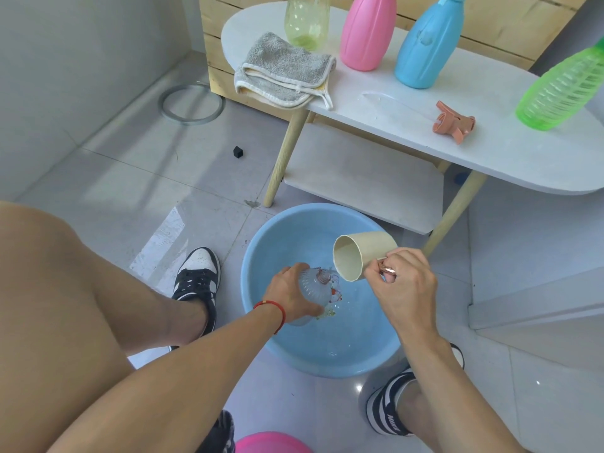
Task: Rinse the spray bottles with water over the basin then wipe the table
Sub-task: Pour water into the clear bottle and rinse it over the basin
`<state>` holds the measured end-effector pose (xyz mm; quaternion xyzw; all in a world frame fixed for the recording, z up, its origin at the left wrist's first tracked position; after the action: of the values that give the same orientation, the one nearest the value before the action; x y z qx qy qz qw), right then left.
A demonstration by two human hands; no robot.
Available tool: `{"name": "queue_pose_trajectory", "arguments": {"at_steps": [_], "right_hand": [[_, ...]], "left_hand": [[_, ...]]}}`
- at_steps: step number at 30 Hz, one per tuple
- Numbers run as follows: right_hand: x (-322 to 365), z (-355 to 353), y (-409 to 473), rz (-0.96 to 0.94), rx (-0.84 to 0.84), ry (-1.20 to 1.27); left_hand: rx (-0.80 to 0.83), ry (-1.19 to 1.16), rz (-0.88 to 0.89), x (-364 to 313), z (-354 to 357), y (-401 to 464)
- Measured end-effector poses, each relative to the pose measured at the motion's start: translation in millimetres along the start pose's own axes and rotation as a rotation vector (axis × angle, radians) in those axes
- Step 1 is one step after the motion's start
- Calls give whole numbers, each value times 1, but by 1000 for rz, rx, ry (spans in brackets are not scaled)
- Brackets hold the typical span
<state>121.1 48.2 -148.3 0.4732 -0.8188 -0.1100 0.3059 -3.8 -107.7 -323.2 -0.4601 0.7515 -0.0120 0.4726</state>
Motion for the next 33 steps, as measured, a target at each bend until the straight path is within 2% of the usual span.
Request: {"name": "queue_pose_trajectory", "arguments": {"at_steps": [23, 33], "right_hand": [[39, -15, -8, -367, -130, -73], [52, 1, -18, -531, -55, -148]], "left_hand": [[37, 4, 2, 0, 3, -2], [48, 28, -11, 2, 4, -3]]}}
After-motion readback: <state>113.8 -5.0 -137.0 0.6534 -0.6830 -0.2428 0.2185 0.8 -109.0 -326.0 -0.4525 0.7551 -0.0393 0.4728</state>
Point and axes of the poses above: each hand's wrist, its own y-axis towards the middle knuckle, its own z-axis out of the palm, x = y × z, the point moved 10 cm from there along y, towards the middle knuckle
